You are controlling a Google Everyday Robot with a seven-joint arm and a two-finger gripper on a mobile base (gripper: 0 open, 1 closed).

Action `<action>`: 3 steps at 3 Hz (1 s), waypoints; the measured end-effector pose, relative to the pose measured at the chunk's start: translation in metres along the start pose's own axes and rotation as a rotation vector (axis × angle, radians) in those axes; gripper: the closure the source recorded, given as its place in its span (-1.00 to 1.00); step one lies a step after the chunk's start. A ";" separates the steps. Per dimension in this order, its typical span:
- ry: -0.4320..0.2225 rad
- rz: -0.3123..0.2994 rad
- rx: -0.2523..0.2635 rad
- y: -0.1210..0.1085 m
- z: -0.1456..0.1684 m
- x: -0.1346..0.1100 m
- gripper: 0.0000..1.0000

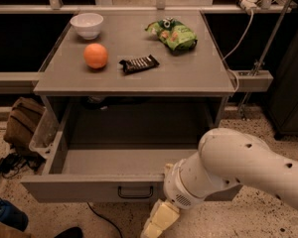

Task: Open top drawer

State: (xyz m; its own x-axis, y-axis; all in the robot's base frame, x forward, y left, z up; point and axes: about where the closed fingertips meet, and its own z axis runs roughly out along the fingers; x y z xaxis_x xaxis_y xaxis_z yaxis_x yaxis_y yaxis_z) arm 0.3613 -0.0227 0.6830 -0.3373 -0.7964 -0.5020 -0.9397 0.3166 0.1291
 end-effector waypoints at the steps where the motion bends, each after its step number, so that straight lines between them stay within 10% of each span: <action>1: 0.000 0.000 0.000 0.000 0.000 0.000 -1.00; 3: 0.023 -0.005 -0.040 0.016 0.006 0.002 -1.00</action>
Offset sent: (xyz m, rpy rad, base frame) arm -0.0355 0.0143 -0.0215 -0.0156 0.0935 0.0633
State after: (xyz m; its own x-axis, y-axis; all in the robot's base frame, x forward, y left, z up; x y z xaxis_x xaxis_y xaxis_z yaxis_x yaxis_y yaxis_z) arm 0.3463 -0.0163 0.6782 -0.3329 -0.8098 -0.4831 -0.9429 0.2918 0.1607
